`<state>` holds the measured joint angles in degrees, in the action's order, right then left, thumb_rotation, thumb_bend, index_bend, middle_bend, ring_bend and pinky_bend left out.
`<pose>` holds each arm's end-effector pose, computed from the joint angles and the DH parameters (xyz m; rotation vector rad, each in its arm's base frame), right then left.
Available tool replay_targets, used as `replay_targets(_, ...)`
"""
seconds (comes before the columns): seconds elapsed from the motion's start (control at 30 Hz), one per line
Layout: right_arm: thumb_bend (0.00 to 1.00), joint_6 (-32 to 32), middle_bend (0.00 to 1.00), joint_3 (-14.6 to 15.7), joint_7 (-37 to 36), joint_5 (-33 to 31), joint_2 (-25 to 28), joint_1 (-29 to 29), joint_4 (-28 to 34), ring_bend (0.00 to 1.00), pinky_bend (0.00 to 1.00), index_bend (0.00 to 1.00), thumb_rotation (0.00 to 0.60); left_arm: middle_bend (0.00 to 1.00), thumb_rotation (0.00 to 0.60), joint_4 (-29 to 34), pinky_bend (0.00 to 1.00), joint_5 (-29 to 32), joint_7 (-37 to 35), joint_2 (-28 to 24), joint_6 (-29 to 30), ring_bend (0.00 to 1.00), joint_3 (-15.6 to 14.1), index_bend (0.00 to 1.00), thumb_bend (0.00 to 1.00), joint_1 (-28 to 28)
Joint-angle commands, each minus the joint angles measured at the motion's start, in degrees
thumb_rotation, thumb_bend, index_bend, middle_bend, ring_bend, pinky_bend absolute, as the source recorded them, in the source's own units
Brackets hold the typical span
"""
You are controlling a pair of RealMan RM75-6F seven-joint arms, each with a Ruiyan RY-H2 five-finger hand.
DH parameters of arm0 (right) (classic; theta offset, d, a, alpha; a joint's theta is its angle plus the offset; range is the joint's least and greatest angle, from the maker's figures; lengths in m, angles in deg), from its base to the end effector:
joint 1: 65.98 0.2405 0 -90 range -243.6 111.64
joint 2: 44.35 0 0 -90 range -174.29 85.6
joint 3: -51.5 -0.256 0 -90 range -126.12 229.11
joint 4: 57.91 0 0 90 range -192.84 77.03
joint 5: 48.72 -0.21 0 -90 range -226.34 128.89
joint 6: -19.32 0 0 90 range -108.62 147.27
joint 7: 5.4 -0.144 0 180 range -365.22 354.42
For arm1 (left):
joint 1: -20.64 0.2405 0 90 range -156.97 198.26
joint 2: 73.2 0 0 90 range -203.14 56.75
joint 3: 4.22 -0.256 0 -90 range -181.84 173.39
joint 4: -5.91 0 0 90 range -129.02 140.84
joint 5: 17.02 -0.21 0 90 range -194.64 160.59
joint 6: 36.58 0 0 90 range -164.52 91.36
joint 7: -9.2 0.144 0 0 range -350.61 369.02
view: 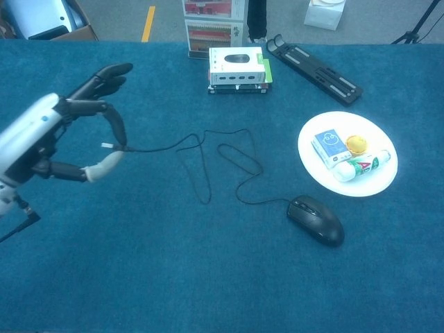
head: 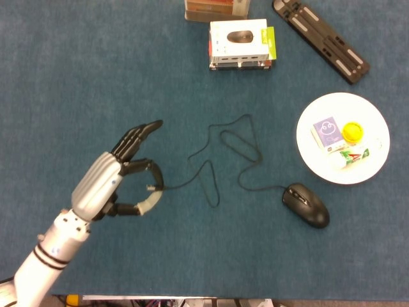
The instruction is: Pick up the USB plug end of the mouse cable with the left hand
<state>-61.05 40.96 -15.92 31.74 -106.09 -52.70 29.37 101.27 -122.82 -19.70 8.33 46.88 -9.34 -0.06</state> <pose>-0.3014 -0.2563 0.1991 1.3108 -0.8596 1.0763 -0.1721 0.1904 0.0387 -1.6956 -1.4641 -1.7550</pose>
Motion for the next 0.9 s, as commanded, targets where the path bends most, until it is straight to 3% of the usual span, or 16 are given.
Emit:
replay_targets(0.03,0.04,-0.1,0.18,0.0,-0.4,0.0,-0.2,-0.1,-0.2,0.17,0.3,0.37,0.6,0.0,0.6,-0.6,0.0,-3.5,-4.0,-2.2,3.0,0.0,-2.4,0.54,0.38,0.4)
replay_targets(0.5,0.04,-0.2,0.18,0.1,-1.5,0.1,-1.0,-0.4,-0.7,0.17,0.3,0.37,0.6,0.0,0.6,-2.5,0.0,-12.4,-5.8,-3.1,9.3,0.0,-8.4,0.55,0.38,2.0)
replay_targets(0.9,0.04,0.8,0.18,-0.1,-2.8,-0.2,-1.1,-0.1,-1.2,0.17,0.3,0.37,0.6,0.0,0.6,-1.4,0.0,-12.8,-5.6,-3.0,8.1,0.0,-10.1,0.55,0.38,1.4)
